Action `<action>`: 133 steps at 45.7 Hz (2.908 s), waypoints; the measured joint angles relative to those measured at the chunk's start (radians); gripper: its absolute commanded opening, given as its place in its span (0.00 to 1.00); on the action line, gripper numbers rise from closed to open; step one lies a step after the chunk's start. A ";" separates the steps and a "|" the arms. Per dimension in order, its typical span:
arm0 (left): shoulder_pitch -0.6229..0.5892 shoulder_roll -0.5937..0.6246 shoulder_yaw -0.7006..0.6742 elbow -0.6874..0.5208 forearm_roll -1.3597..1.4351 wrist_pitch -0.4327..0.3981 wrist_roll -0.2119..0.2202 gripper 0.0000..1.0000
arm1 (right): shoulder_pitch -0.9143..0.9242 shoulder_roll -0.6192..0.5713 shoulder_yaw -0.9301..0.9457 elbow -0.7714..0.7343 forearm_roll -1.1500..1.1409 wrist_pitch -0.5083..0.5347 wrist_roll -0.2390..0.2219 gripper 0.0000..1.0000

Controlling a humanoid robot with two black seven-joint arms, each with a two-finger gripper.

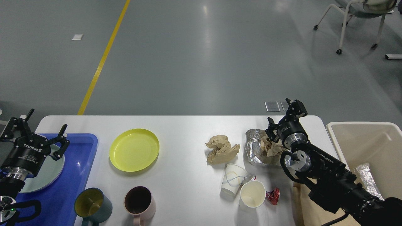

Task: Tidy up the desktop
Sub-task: 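Raise the left gripper up from the blue tray, then lower the left gripper onto the pink mug near the tray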

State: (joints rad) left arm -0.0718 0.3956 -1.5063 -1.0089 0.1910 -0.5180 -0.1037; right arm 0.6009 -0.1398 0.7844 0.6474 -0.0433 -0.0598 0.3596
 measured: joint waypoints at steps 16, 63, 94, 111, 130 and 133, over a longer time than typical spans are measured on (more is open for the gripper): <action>-0.003 0.000 0.001 0.012 -0.011 -0.005 0.003 0.97 | 0.000 0.000 0.000 0.000 0.000 0.000 0.000 1.00; -0.388 0.491 0.708 0.023 -0.016 0.007 0.014 0.97 | -0.001 0.000 0.000 0.000 0.000 0.000 0.000 1.00; -1.762 0.149 2.644 0.007 -0.012 -0.094 0.022 0.97 | -0.001 -0.001 0.001 0.000 0.000 0.000 0.000 1.00; -2.214 -0.137 2.921 -0.318 -0.077 -0.129 0.010 0.97 | -0.001 0.000 0.000 0.000 0.000 0.000 0.000 1.00; -2.714 -0.353 2.945 -0.699 -0.417 -0.289 0.021 0.96 | -0.001 0.000 -0.001 0.000 -0.001 0.000 0.000 1.00; -2.792 -0.359 2.945 -0.725 -0.461 -0.353 0.021 0.92 | -0.001 0.000 0.000 0.000 -0.001 0.000 0.000 1.00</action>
State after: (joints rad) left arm -2.8634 0.0367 1.4383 -1.7335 -0.2703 -0.8713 -0.0826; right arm 0.5997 -0.1401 0.7839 0.6474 -0.0439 -0.0598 0.3596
